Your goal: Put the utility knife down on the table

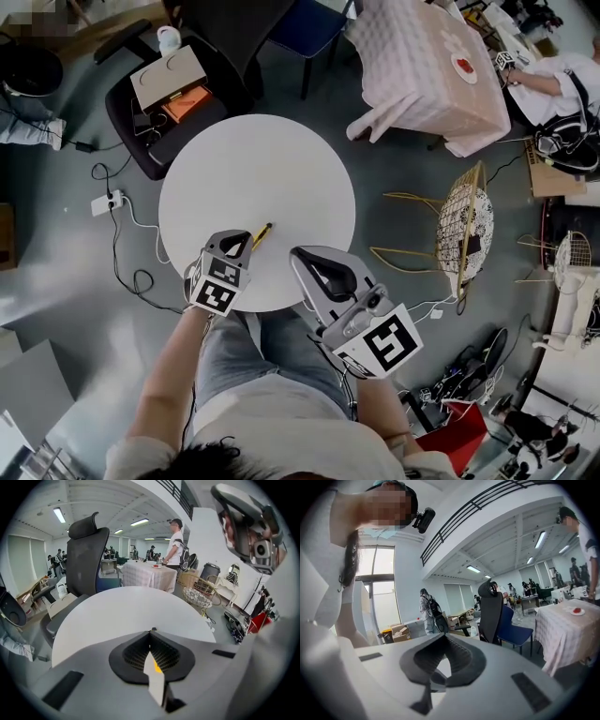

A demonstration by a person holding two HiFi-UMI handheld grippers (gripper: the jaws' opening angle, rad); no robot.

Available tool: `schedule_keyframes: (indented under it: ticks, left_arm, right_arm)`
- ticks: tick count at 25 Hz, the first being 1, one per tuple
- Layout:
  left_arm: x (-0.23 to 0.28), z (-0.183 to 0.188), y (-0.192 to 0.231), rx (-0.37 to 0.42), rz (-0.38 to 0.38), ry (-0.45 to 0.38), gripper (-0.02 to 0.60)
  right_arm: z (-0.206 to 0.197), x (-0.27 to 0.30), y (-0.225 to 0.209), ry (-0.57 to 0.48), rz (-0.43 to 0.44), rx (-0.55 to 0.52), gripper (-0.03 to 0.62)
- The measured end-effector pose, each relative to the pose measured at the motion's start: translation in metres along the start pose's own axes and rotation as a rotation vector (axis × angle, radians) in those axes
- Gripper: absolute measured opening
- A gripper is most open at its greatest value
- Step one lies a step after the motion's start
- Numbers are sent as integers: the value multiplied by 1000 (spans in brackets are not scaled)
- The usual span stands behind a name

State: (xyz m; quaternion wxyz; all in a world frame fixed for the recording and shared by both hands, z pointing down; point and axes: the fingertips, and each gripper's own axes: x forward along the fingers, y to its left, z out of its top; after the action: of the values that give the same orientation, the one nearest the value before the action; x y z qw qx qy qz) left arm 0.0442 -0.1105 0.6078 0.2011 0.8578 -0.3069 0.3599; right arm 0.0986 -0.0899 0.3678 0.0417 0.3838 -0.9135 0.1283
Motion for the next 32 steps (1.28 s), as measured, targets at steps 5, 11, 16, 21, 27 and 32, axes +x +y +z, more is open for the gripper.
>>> schedule_keyframes:
  ticks: [5,11,16,21,27,32]
  left_arm:
    - [-37,37,-2,21,-29,-103,11]
    - [-104,89,-12,62,-56,-276,9]
    - [-161,120,-17,86,-70,-420,9]
    - [-212,145,-25,116,-88,-555,9]
    - [-268,160,-35,96,-144,-712,9]
    - [-301,163,-40,105,-169,-806,9]
  right_arm:
    - [19,7,16,-24,0,-31,8]
    - [38,14,38,-53,-2,-64,8]
    - [50,20,57,-73,-8,-89,8]
    - [58,23,74,-79,-16,-117,8]
    - [65,23,93,-90,-22,-132,8]
    - [77,20,112,-122,-20,-151,8]
